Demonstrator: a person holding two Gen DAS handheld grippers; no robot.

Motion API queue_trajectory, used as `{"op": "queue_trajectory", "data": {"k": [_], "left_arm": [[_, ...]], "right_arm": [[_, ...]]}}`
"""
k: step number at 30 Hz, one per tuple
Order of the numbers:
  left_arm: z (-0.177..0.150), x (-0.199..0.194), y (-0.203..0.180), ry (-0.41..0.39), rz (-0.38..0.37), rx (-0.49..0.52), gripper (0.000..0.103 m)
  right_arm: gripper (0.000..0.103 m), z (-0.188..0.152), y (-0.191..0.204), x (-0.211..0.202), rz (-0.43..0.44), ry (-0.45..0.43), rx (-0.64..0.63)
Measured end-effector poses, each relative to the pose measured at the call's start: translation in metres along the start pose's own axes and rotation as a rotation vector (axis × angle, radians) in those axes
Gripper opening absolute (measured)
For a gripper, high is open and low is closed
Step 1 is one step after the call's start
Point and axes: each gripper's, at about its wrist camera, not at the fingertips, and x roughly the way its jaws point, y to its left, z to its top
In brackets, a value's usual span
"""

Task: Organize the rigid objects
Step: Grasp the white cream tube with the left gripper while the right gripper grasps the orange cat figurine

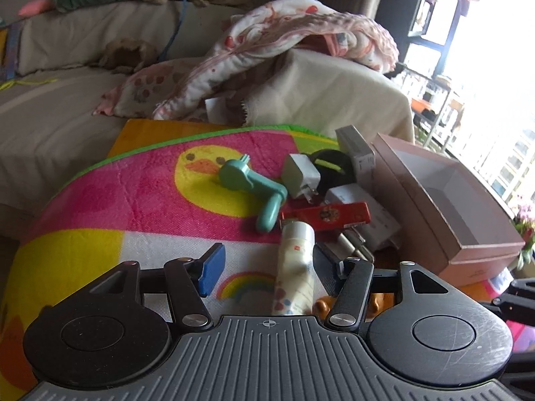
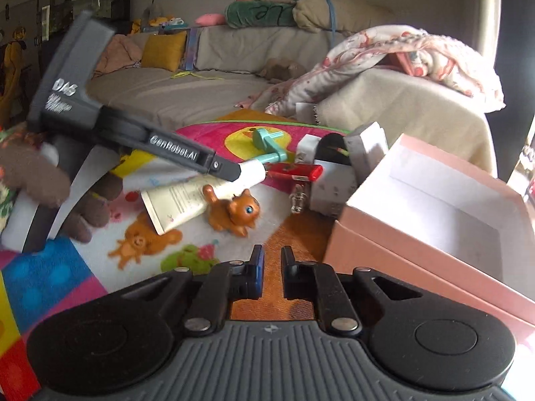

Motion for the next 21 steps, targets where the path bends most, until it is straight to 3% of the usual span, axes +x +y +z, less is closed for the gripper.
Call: {"op": "queue_trajectory", "data": {"k": [2,4,7,11,13,17,21], "left_arm": [[0.003,-0.009,0.004,-0.030,-0.008,-0.019,0.063],[0.004,-0.018,0.007,-0.055,0.001,-0.009,0.063],[0.005,-0.031,0.015,-0.076,0.000,-0.026,0.063],[0.003,-0.040,0.023,-0.070,-0.025,-0.036,0.063],[0.001,-0.041,0.020,-0.057,-0.039,-0.015,0.063],[-0.005,-0.027,0.000,-0.041,-0.023,0.053,0.063],[-0.015,0.001,-0.032,0.001,0.078,0.201,0.063]], "right_arm": [[0.051,-0.002,0.007,0.000,-0.018,-0.023,-0.051],[0.061,0.000,0.015,0.004,-0.023,-0.059,-0.075],[0.061,0.016,0.028,0.024,0.007,-0.065,-0.061],[0.060,0.032,0.039,0.065,-0.036,-0.014,-0.041],[0.048,0.036,0.036,0.076,-0.009,0.032,-0.013],[0.048,0.030,0.026,0.046,0.012,0.001,0.029],[0.048,0.006,0.010,-0.003,-0.009,-0.026,0.053]]}}
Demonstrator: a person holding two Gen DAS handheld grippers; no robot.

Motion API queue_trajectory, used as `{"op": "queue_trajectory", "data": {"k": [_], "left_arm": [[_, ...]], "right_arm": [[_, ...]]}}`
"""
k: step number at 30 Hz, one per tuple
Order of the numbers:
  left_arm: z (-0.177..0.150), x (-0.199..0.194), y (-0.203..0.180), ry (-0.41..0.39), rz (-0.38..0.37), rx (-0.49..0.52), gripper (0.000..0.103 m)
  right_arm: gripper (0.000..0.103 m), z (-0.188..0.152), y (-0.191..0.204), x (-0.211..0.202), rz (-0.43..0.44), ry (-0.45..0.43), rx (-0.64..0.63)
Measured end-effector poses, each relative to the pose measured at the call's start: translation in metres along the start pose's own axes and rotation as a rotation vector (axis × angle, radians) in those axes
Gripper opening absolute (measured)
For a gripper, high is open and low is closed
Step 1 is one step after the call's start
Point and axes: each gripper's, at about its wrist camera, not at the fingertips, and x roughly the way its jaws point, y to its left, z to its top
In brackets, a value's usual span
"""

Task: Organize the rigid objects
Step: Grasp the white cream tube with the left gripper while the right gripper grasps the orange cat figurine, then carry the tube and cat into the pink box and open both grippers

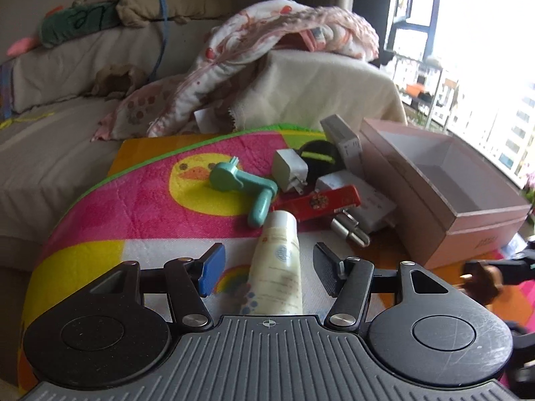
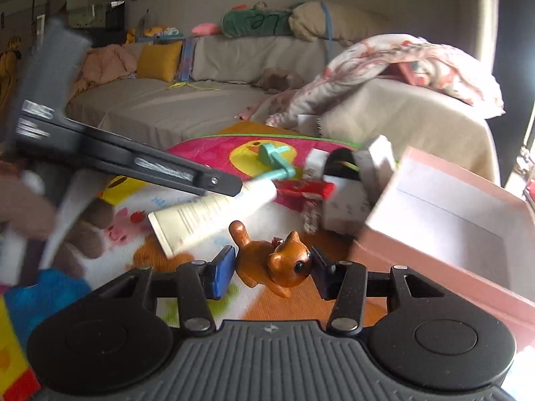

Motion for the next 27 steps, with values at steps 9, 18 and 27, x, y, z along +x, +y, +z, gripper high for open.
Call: {"op": "queue_trajectory", "data": {"k": [9,18,27], "left_arm": [[-0.016,0.004,-0.034,0.025,0.004,0.213,0.030],[-0.053,-0.086,-0.096,0.038,-0.216,0.298,0.030],[0.088,-0.134,-0.151,-0.286,-0.357,0.315,0.030]], "right_arm": [[0.048,-0.068,-0.044,-0.066,-0.152,0.071,0.060],[0.048,-0.087,-0.076,-0.126,-0.244,0.006,0.146],[0.048,-0.012,-0.103,-0.162,-0.318,-0.249,0.104]]}}
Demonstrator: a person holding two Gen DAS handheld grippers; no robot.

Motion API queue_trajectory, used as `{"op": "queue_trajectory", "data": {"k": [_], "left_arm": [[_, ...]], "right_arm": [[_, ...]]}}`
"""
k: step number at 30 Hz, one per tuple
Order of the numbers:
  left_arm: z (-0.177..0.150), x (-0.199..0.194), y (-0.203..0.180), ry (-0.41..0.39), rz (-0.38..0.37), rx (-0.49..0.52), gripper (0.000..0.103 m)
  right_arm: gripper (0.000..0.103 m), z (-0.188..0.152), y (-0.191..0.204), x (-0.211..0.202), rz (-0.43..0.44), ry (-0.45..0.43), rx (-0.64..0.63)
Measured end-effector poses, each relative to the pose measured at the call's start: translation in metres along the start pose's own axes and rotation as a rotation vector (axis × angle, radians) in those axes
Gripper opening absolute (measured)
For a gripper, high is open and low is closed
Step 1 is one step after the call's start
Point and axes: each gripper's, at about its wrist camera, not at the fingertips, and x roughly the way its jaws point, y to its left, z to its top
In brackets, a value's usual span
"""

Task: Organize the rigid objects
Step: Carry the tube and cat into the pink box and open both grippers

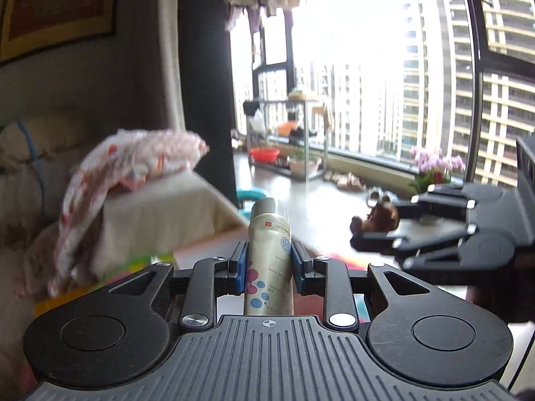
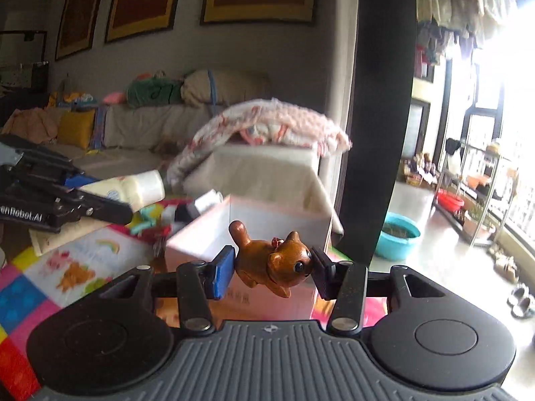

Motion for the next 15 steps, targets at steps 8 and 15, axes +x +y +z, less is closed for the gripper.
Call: {"op": "queue_trajectory", "data": {"k": [8,15], "left_arm": [[0.031,0.088,0.045,-0.039,-0.025,-0.201,0.033],[-0.071,0.079,0.105,0.053,0.143,-0.269,0.033]], "right_arm": [[0.079,0.042,-0.011,0.059,-0.028,-0.031,0.040],[0.083,-0.047,0.006,0.066,-0.007,0.116,0.023]]}}
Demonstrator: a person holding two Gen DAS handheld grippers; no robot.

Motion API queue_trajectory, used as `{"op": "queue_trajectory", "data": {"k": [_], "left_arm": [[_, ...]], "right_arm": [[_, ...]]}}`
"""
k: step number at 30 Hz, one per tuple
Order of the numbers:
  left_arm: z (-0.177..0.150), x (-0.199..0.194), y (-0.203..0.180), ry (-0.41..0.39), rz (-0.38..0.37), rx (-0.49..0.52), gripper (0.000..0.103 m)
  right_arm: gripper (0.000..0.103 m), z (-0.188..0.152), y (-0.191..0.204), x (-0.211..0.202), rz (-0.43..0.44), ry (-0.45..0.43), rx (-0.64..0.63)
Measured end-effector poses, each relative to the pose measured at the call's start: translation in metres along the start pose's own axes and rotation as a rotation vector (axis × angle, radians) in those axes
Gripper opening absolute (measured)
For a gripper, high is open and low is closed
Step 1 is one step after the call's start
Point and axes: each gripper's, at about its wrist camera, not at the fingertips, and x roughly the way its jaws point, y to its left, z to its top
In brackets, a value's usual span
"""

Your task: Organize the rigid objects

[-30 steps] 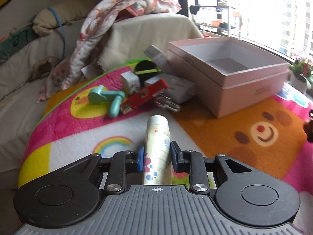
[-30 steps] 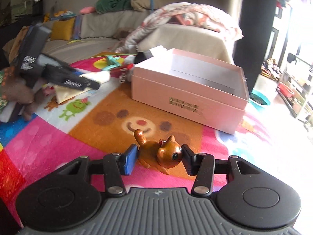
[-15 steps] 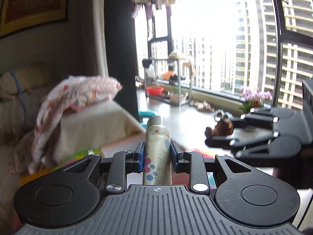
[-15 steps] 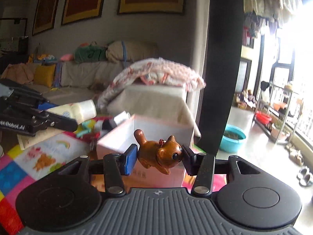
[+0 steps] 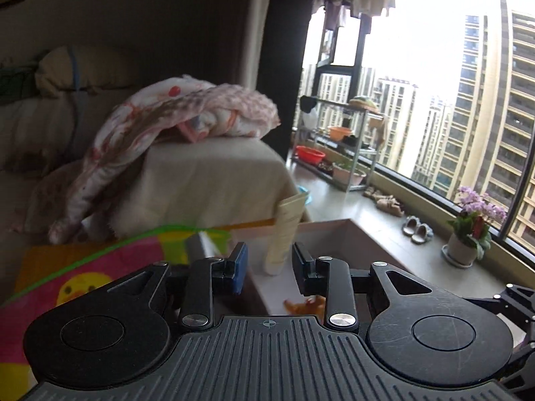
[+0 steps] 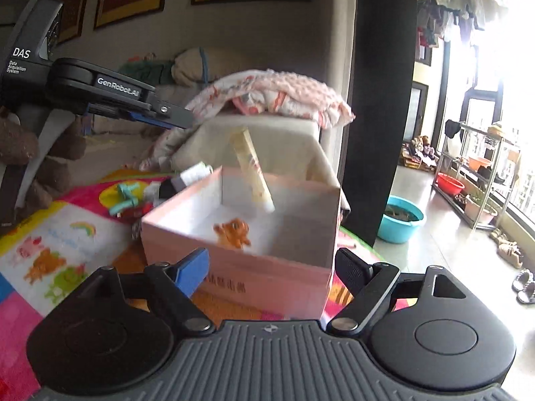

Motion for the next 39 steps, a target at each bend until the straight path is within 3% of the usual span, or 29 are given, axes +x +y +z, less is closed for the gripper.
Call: {"op": "queue_trajectory", "data": {"k": [4,8,14,19,24,31,33,34,36,39], "left_arm": [[-0.027,0.001,0.058,0.060,0.129,-0.112,0.033],[-0.041,-0.004,0.089,0.086,0.168,-0.193,0.033],[-0.044,-0.008,0.082,0.037,0.129,-0.200,0.033],[-0.051,-0.011,0.068,0.034,0.064,-0.161,0.033],[-0.055,-0.020,0.065,0.032,0.040,-0.149,0.033],[-0.067,-0.034,0.077,0.027,0.020,-0.202,0.033],[-0.070,-0.036,0.082,0.019,0.019,-0.229,0.033],[-0.072,-0.037,0.084,0.017,0.019,-0.240,0.033],[-0.073,-0.040,0.088,0.018,0.017,-0.257,0.033],[-0.075,-0.045,0.096,0.021,0.012,-0.282,0.033]], "right_arm": [[0.083,-0.019,0.007,0.014,0.047,0.060,0.040],[0.083,-0.016,0.014,0.029,0.112,0.074,0.109],[0.083,-0.005,0.032,0.026,0.159,0.067,0.057],[0.083,0.044,0.024,0.033,0.142,-0.005,0.049],[0.083,0.086,0.031,0.065,0.113,-0.019,0.008],[0.083,0.125,0.065,0.126,0.186,0.089,0.014],[0.081,0.138,0.076,0.150,0.192,0.146,0.017],[0.076,0.145,0.082,0.165,0.191,0.186,0.025],[0.063,0.155,0.093,0.194,0.171,0.242,0.010],[0.062,0.165,0.111,0.245,0.082,0.316,-0.042]]}}
